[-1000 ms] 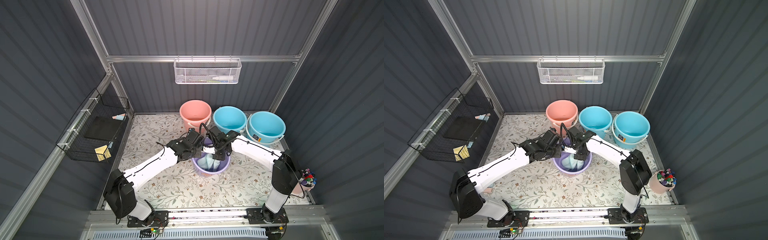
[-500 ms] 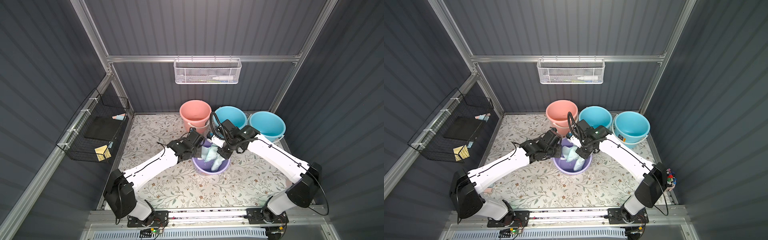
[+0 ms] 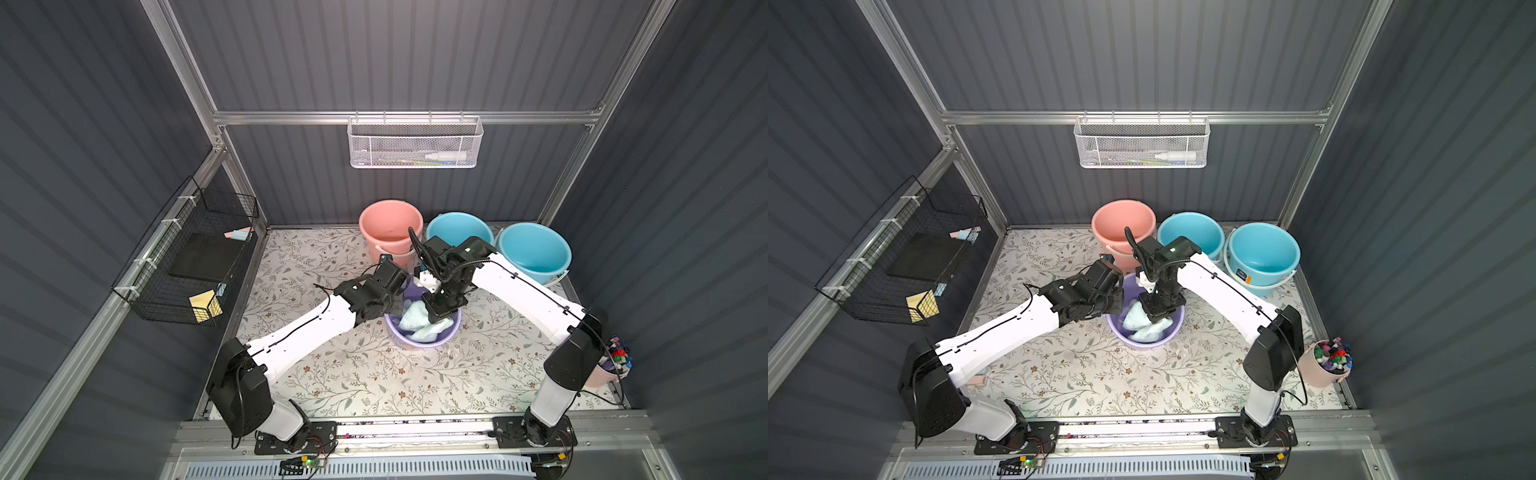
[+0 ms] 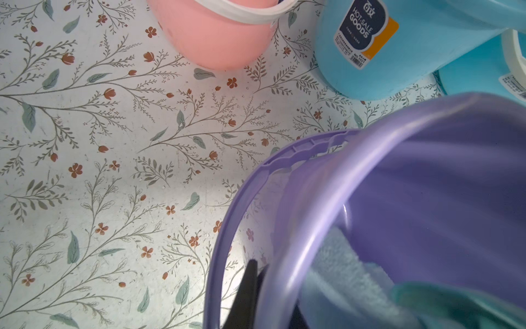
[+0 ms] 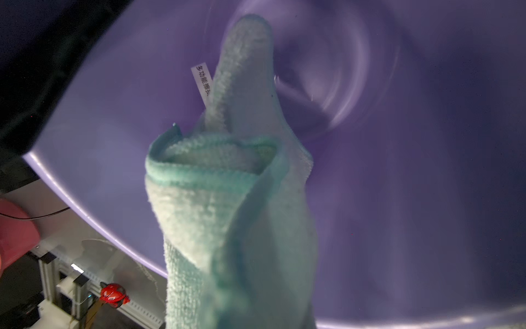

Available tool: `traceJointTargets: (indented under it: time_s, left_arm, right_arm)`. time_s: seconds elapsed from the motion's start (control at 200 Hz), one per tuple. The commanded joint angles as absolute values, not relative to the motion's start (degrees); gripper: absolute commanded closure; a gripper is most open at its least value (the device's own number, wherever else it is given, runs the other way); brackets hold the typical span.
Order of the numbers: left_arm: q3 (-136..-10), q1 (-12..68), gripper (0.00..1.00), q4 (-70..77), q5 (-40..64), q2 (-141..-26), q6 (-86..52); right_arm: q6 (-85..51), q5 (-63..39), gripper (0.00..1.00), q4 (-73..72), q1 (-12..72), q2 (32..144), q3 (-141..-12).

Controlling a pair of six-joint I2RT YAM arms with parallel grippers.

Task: Wipe the inside of the bucket with a cloth
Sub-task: Wipe the dirt from the inside of the bucket.

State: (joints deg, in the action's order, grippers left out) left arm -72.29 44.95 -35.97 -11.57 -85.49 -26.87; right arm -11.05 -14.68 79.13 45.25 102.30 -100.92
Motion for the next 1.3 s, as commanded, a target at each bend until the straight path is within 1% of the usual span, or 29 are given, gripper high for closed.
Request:
traceJointTargets:
  time_s: [0.0,0.175,0.29,0.325,0.445,0.465,0.72,0.91,1.005,1.141,1.291]
  left_arm:
    - [-74.4,45.1,1.0,-34.0,-11.1,-83.7,-26.5]
    - [-74.5,45.1,1.0,-34.0,-10.9,-83.6,-26.5]
    - [-74.5,45.1,1.0,-34.0,-10.7,-83.5,-26.6]
    - [-74.4,45.1,1.0,-34.0,-10.8,-83.5,-26.7]
    - [-74.2,45.1,1.0,-33.8,-10.6,-83.4,-26.9]
    - [-74.1,45.1,1.0,-33.8,-10.6,-83.4,-26.9]
    - [-74.2,45.0,1.0,-33.8,-10.4,-83.5,-26.9]
    - [-73.9,45.1,1.0,-33.8,-10.5,-83.1,-27.1]
    - [-73.7,45.1,1.0,-33.6,-10.6,-83.0,-27.1]
    - [-73.6,45.0,1.0,-33.6,-10.7,-82.9,-27.1]
    - [-73.3,45.0,1.0,-33.6,-10.8,-82.8,-27.1]
  right_arm:
    - [-15.4,-17.5,1.0,83.0,46.2,104.6,-101.4]
    - [-16.8,-17.5,1.0,80.3,46.1,108.7,-100.1]
    - [-18.0,-17.5,1.0,76.6,46.2,111.1,-98.3]
    - [-18.3,-19.7,1.0,74.8,46.1,111.8,-97.3]
    - [-20.0,-18.7,1.0,70.1,46.1,114.1,-95.2]
    - [-20.2,-16.4,1.0,69.3,46.2,114.5,-94.8]
    - [-25.3,-8.5,1.0,61.1,46.2,118.5,-91.5]
    - [-28.8,-2.5,1.0,57.6,46.3,118.2,-89.4]
    - [-29.7,-1.4,1.0,56.9,46.5,116.5,-88.8]
    - [-29.3,-1.6,1.0,58.7,46.6,113.1,-90.6]
    - [-27.8,-4.5,1.0,63.3,46.6,109.8,-93.7]
